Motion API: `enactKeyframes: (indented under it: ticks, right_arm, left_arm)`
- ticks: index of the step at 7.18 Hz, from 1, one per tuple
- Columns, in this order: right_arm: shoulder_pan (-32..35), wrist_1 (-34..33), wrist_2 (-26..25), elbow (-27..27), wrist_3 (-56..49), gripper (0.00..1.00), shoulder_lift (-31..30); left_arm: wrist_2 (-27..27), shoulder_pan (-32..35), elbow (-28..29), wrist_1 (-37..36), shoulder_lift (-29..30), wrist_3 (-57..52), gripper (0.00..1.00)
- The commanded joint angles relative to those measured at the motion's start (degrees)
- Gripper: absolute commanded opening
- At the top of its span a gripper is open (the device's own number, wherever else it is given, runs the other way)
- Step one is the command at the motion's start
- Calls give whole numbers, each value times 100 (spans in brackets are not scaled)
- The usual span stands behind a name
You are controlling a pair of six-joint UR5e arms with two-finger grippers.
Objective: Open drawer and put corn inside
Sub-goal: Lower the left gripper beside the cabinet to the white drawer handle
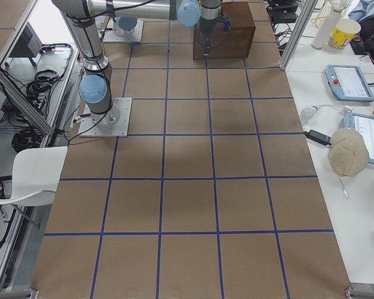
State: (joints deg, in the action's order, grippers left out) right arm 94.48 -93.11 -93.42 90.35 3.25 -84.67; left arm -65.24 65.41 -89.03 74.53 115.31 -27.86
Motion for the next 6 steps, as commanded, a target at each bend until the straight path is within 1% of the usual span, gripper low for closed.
enactKeyframes:
  ticks: [1, 6]
  right_arm:
    - [0, 3, 8, 0, 0, 100, 3]
    - [0, 3, 8, 0, 0, 100, 3]
  left_arm:
    - [142, 7, -9, 0, 88, -1, 100]
    - [82, 16, -1, 9, 211, -71, 100]
